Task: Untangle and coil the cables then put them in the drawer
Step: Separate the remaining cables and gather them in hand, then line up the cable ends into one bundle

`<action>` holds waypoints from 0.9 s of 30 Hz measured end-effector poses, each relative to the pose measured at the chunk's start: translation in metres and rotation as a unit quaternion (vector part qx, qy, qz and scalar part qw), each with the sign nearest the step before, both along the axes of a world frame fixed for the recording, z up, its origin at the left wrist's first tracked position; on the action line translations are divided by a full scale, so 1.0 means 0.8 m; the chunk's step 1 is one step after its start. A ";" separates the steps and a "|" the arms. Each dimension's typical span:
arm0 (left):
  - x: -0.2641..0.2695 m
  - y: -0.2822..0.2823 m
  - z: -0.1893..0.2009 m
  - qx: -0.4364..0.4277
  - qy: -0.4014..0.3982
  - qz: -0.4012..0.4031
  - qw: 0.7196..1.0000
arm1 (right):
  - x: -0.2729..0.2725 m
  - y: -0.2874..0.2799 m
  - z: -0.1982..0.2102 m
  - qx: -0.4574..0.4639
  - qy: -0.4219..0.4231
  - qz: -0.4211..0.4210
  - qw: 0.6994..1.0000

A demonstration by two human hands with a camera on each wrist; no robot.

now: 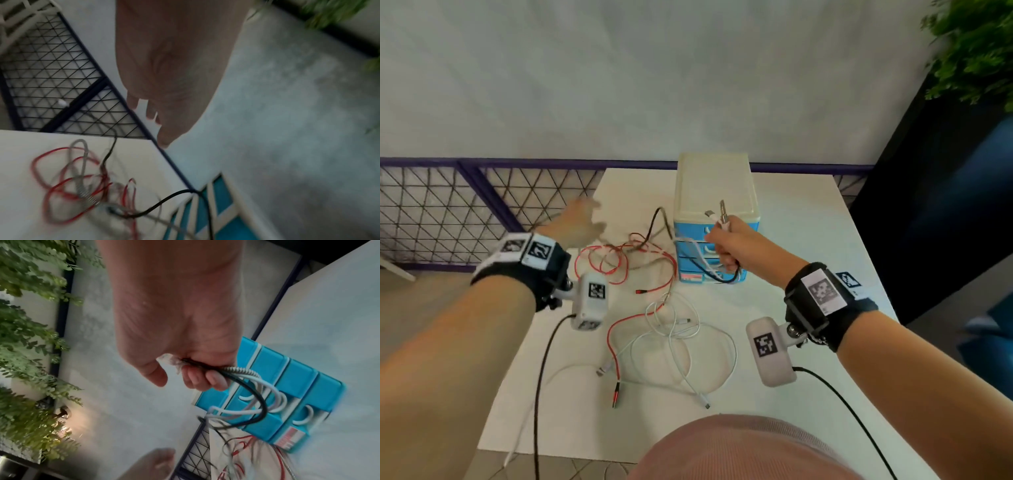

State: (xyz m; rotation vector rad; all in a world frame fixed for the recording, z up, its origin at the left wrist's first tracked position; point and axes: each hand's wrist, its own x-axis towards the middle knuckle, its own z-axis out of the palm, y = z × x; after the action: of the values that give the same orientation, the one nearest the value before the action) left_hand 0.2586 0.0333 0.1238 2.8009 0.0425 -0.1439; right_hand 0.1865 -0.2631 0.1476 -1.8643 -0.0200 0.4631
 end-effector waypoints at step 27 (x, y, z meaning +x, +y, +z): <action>-0.094 -0.125 -0.026 0.014 0.059 -0.269 0.961 | 0.009 0.024 -0.012 0.040 -0.119 -0.026 0.992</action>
State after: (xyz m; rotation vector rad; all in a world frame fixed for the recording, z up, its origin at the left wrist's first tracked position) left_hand 0.1836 -0.0663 0.1027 2.7544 -0.6963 -0.4408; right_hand 0.1939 -0.2437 0.1381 -1.8282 -0.1487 0.1992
